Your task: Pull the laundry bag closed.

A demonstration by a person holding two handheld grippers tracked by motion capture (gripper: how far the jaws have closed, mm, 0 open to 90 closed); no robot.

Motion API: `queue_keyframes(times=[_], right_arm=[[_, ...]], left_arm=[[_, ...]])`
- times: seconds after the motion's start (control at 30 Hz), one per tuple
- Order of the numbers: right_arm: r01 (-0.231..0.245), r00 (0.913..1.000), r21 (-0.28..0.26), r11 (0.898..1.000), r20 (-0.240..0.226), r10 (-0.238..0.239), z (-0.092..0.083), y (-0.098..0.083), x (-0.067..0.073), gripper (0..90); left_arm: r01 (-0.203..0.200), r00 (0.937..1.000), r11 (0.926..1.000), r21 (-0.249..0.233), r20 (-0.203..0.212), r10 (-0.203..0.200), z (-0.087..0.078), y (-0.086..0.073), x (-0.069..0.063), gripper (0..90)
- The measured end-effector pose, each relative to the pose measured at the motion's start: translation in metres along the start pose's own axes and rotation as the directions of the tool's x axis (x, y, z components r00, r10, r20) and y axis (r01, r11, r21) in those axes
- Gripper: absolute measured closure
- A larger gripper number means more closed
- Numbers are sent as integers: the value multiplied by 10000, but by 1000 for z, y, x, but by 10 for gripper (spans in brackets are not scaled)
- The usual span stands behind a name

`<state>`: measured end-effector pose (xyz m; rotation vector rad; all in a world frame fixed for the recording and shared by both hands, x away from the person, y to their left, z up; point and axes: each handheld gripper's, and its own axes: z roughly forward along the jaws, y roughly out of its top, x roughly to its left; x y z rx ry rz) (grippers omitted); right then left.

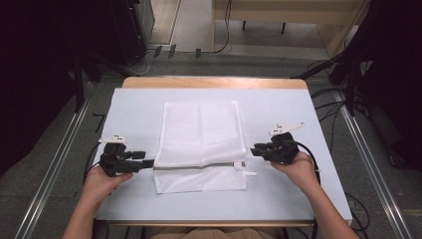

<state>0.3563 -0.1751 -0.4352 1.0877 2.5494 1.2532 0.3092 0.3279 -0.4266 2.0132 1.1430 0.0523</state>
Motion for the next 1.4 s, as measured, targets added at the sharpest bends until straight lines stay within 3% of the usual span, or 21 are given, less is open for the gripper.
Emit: queue_keyframes(times=[0.1, 0.33, 0.47, 0.7, 0.9, 1.27, 1.4], right_arm=[[32, 9989, -347, 9994, 464, -16, -4, -2, -5, 601], [-143, 9953, -623, 9980, 948, 201, -9, -7, -17, 485], [-585, 9908, -648, 9962, 1186, 659, -9, -11, -26, 439], [-743, 9879, -507, 9959, 1327, 805, -6, -13, -30, 428], [-553, 9870, -396, 9977, 1488, 606, -1, -13, -30, 405], [-755, 9847, -20, 9971, 1572, 748, 4, -16, -31, 359], [-736, 9835, 76, 9973, 1662, 713, 7, -17, -34, 336]], left_arm=[[200, 9993, 9996, -218, -306, -206, -4, 0, 4, 367], [500, 9959, 9981, -351, -735, -524, -9, -5, 14, 354], [700, 9916, 9962, -512, -1054, -751, -12, -6, 19, 351], [782, 9866, 9960, -439, -1404, -836, -10, -7, 20, 351], [760, 9858, 9966, -310, -1476, -797, -9, -7, 20, 351], [961, 9804, 9950, -288, -1699, -996, -6, -8, 22, 309], [731, 9792, 9968, -324, -1875, -779, -3, -9, 22, 285]])
